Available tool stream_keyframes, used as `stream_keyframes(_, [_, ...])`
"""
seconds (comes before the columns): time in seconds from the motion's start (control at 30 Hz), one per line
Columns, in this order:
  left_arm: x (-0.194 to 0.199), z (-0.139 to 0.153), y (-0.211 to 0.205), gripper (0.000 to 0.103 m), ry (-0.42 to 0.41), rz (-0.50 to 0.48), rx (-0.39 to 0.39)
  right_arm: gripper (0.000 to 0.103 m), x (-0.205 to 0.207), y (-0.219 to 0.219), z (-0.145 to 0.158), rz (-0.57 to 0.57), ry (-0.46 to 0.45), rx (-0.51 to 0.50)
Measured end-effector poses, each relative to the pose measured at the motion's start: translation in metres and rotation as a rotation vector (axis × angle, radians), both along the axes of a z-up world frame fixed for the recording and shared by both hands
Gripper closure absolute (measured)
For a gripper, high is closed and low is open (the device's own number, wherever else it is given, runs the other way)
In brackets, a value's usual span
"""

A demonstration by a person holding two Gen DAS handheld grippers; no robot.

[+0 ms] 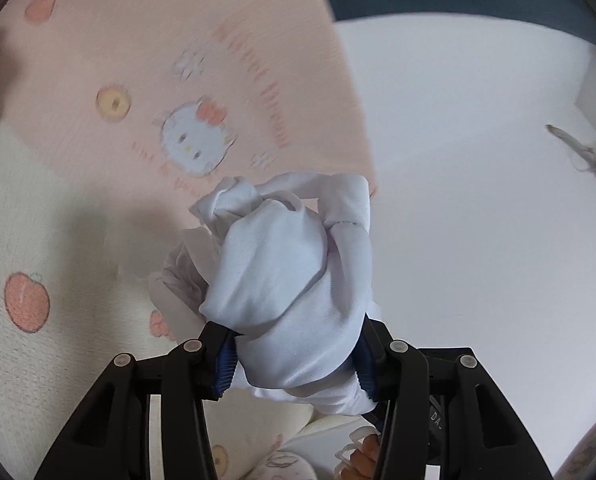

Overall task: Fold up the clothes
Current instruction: 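Lift the white bundle with both grippers and carry it toward the clothes stack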

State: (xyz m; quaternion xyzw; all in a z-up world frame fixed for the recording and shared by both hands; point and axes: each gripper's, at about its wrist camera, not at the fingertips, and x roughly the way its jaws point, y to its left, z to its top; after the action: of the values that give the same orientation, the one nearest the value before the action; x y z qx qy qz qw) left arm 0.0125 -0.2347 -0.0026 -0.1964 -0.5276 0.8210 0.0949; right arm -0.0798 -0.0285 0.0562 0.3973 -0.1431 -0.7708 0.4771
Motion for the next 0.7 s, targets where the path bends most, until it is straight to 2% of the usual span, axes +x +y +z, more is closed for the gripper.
stream_keyframes(0.1, [0.02, 0.028, -0.004, 0.059, 0.041, 0.03, -0.037, 0.065, 0.017, -0.006, 0.03, 0.038, 0.058, -0.022])
stream_keyframes(0.33, [0.06, 0.074, -0.033, 0.059, 0.075, 0.114, -0.09, 0.065, 0.037, -0.041, 0.068, 0.134, 0.103, -0.048])
stream_keyframes(0.5, [0.081, 0.105, -0.073, 0.059, 0.086, 0.179, -0.13, 0.065, 0.042, -0.085, 0.091, 0.204, 0.124, -0.067])
stream_keyframes(0.7, [0.096, 0.134, -0.131, 0.059, 0.078, 0.243, -0.137, 0.065, 0.039, -0.158, 0.117, 0.291, 0.134, -0.075])
